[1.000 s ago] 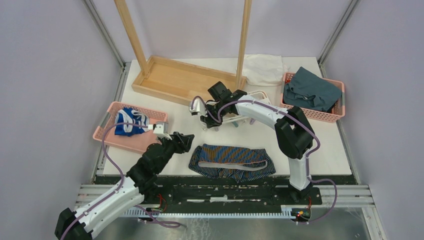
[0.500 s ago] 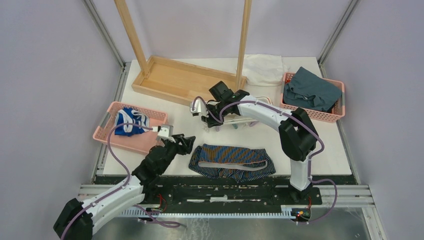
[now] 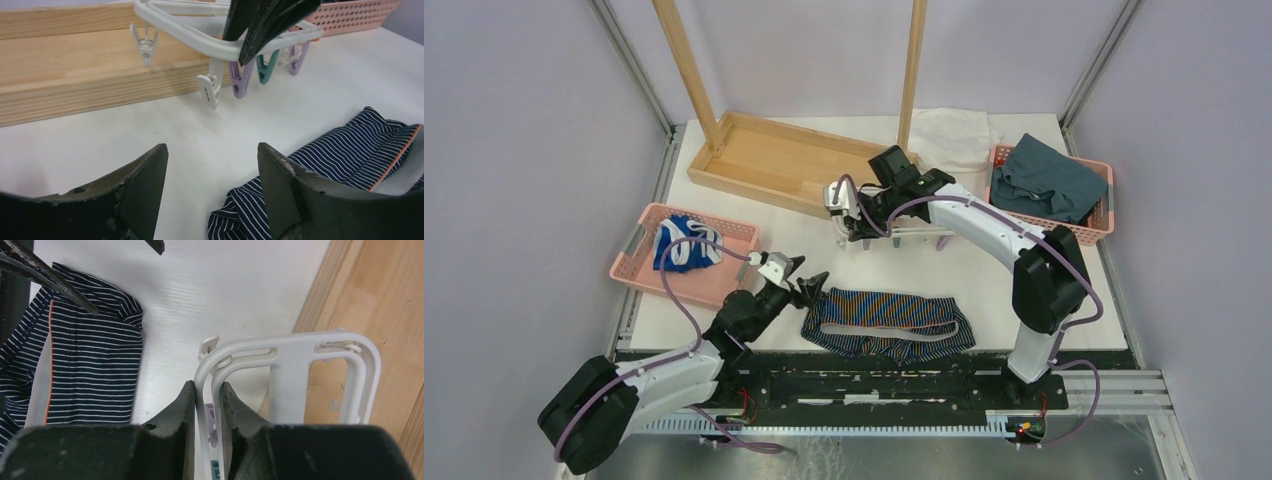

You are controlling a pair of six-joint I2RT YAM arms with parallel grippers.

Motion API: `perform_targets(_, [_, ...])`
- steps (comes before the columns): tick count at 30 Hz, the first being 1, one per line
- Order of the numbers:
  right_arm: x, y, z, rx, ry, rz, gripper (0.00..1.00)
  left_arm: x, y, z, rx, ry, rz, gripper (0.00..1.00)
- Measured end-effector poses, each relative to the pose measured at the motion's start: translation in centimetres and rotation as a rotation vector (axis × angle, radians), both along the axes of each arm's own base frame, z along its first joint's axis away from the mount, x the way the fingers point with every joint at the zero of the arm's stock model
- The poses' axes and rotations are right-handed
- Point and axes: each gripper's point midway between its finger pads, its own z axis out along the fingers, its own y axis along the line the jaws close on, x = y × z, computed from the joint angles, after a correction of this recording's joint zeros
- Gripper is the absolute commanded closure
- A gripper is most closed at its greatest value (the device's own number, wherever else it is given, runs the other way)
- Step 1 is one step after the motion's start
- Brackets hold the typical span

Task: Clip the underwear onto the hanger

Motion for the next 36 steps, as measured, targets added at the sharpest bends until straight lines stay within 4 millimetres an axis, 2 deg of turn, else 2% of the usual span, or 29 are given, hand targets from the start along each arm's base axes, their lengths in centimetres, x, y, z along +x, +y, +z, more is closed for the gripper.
perform_targets(6, [-0.8, -1.1, 1.2, 0.051, -0.001, 0.020, 1.00, -0.7, -2.8, -0.6, 0.090, -0.039, -0.168, 0.22])
perform_targets(11, [-1.5, -1.9, 2.2, 0.109, -0.035, 0.014, 1.00, -0.4, -5.2, 1.1, 0.119, -0.104, -0.274, 0.22])
perform_targets(17, [-1.6, -2.4, 3.4, 0.200, -0.073, 0.024, 0.96, 0.1, -5.6, 2.9, 0.143, -0.188, -0.279, 0.22])
perform_targets(20, [-1.7, -2.6, 4.2, 0.230, -0.085, 0.038, 0.88, 0.4, -5.6, 3.8, 0.176, -0.237, -0.275, 0.23])
perform_targets(23, [-2.1, -2.9, 4.8, 0.259, -0.100, 0.051, 0.87, 0.5, -5.5, 4.5, 0.214, -0.292, -0.279, 0.23])
perform_targets(32, [-3.0, -3.3, 4.4, 0.306, -0.115, 0.064, 0.99, 0.3, -5.9, 4.3, 0.293, -0.359, -0.320, 0.23])
perform_targets(36, [-3.8, -3.9, 4.7, 0.322, -0.134, 0.057, 1.00, 0.4, -6.6, 4.1, 0.298, -0.353, -0.353, 0.24])
